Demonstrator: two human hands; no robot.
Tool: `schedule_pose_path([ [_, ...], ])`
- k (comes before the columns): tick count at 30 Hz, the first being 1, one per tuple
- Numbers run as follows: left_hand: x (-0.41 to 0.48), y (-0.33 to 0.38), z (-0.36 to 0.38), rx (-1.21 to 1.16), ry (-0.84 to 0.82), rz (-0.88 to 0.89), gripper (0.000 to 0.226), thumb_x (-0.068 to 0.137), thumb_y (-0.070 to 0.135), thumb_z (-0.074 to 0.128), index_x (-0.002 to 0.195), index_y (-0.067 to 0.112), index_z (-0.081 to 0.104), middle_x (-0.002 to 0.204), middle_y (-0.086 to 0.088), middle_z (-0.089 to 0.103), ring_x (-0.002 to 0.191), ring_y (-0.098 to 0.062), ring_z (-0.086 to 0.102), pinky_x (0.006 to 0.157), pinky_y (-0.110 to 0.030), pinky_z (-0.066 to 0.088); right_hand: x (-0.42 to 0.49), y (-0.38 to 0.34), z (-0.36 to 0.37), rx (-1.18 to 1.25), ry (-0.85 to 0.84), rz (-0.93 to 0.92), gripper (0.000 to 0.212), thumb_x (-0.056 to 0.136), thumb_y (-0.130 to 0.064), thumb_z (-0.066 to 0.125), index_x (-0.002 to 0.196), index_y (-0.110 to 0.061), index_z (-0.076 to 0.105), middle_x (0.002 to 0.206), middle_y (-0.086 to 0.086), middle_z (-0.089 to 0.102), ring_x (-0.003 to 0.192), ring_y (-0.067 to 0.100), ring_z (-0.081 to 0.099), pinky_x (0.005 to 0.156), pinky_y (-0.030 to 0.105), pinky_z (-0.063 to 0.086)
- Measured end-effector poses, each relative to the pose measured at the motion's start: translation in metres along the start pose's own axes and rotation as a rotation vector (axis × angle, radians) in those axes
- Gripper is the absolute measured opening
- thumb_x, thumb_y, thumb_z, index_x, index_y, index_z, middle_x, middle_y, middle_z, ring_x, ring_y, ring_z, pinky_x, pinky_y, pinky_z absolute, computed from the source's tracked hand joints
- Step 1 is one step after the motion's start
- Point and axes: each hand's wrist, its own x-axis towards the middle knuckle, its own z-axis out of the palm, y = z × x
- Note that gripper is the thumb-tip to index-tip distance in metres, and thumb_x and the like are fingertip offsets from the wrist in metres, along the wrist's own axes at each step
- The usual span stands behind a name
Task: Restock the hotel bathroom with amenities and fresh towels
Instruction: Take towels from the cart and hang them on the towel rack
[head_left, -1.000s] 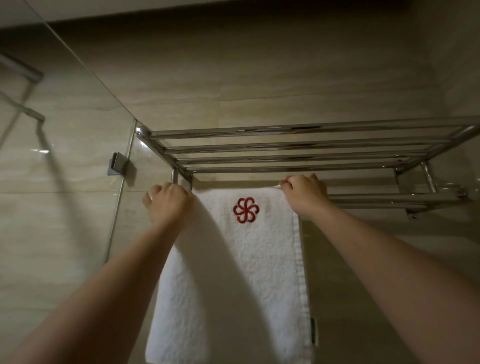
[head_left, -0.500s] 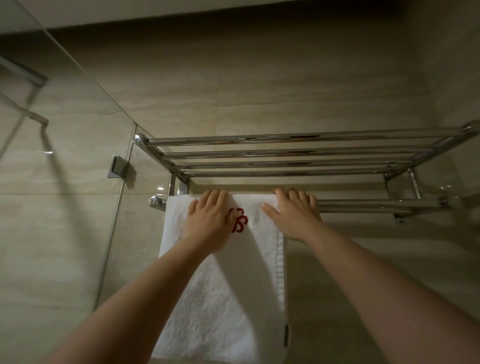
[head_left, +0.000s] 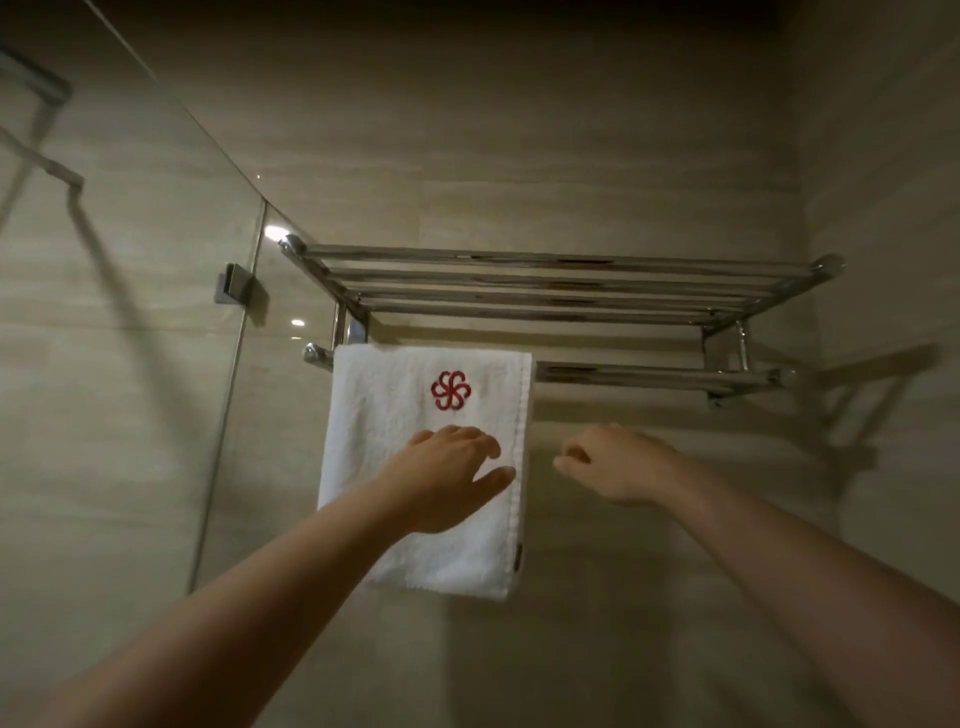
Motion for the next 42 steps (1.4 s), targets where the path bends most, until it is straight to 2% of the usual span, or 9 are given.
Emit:
schedule_pose_path([
  [4, -0.036, -0.001, 0.001, -0.135, -0.222, 0.063, 0.047, 0.095, 0.049, 0.032, 0.122, 0.018, 0.055, 0.123, -0.001, 0.059, 0.107, -0.016, 0.056, 0.096, -0.036, 0.046, -0.041, -0.01, 0.002, -0.055, -0.335, 0.068, 0.038, 0.095, -0.042, 0.044, 0.103, -0.011, 0.064, 0.105, 0.008, 0.065, 0.091, 0.023, 0.061, 0.082, 0.037, 0.048],
  [10, -0.088, 0.022, 0.004, -0.129, -0.535, 0.174, 0.039, 0.094, 0.049, 0.037, 0.12, 0.024, 0.054, 0.12, 0.001, 0.059, 0.105, -0.017, 0.057, 0.095, -0.033, 0.044, -0.137, -0.043, -0.008, -0.12, -0.388, 0.105, 0.038, 0.095, -0.044, 0.042, 0.116, -0.018, 0.06, 0.12, 0.002, 0.06, 0.108, 0.02, 0.055, 0.088, 0.032, 0.044],
  [16, -0.147, 0.069, 0.015, -0.265, -0.59, 0.399, 0.039, 0.094, 0.048, 0.04, 0.12, 0.023, 0.054, 0.12, 0.002, 0.061, 0.103, -0.016, 0.058, 0.082, -0.022, 0.041, -0.242, -0.068, -0.002, -0.205, -0.522, 0.23, 0.037, 0.094, -0.049, 0.039, 0.117, -0.026, 0.056, 0.118, -0.002, 0.06, 0.104, 0.02, 0.055, 0.081, 0.033, 0.043],
  [21, -0.196, 0.118, 0.028, -0.441, -0.673, 0.522, 0.041, 0.092, 0.05, 0.04, 0.126, 0.028, 0.05, 0.122, 0.006, 0.059, 0.105, -0.011, 0.057, 0.093, -0.027, 0.044, -0.343, -0.079, -0.006, -0.229, -0.578, 0.353, 0.039, 0.093, -0.051, 0.037, 0.123, -0.029, 0.05, 0.121, 0.0, 0.058, 0.109, 0.022, 0.054, 0.082, 0.033, 0.041],
  [29, -0.28, 0.221, 0.021, -0.764, -0.783, 0.811, 0.064, 0.075, 0.062, 0.034, 0.127, 0.028, 0.05, 0.123, 0.006, 0.06, 0.109, -0.006, 0.057, 0.095, -0.031, 0.048, -0.527, -0.081, -0.052, -0.032, -0.554, 0.706, 0.035, 0.093, -0.05, 0.039, 0.121, -0.032, 0.052, 0.1, -0.013, 0.055, 0.088, 0.01, 0.05, 0.088, 0.034, 0.045],
  [31, -0.297, 0.255, 0.01, -0.793, -0.788, 0.886, 0.065, 0.074, 0.062, 0.034, 0.128, 0.03, 0.049, 0.121, 0.01, 0.059, 0.107, -0.002, 0.057, 0.092, -0.023, 0.048, -0.575, -0.081, -0.063, 0.021, -0.525, 0.8, 0.035, 0.092, -0.05, 0.041, 0.119, -0.032, 0.053, 0.093, -0.018, 0.054, 0.087, 0.009, 0.052, 0.088, 0.034, 0.045],
  [33, -0.315, 0.292, -0.004, -0.808, -0.778, 0.971, 0.064, 0.074, 0.062, 0.033, 0.127, 0.031, 0.049, 0.118, 0.015, 0.058, 0.104, 0.002, 0.057, 0.085, -0.011, 0.046, -0.624, -0.084, -0.075, 0.073, -0.478, 0.889, 0.034, 0.092, -0.048, 0.043, 0.118, -0.029, 0.055, 0.08, -0.025, 0.053, 0.081, 0.004, 0.053, 0.083, 0.03, 0.045],
  [36, -0.348, 0.356, -0.028, -0.838, -0.798, 1.113, 0.066, 0.072, 0.065, 0.032, 0.127, 0.033, 0.049, 0.117, 0.017, 0.058, 0.102, 0.005, 0.056, 0.085, -0.012, 0.046, -0.701, -0.099, -0.103, 0.141, -0.396, 1.052, 0.027, 0.093, -0.041, 0.046, 0.112, -0.026, 0.058, 0.061, -0.027, 0.054, 0.063, -0.008, 0.05, 0.065, 0.02, 0.039],
  [42, -0.446, 0.499, -0.087, -0.959, -0.828, 1.371, 0.042, 0.087, 0.052, 0.042, 0.12, 0.03, 0.054, 0.112, 0.012, 0.062, 0.101, 0.002, 0.057, 0.087, -0.017, 0.047, -0.856, -0.147, -0.186, 0.086, -0.229, 1.293, 0.026, 0.092, -0.039, 0.048, 0.112, -0.027, 0.061, 0.097, -0.011, 0.063, 0.089, 0.009, 0.06, 0.084, 0.028, 0.048],
])
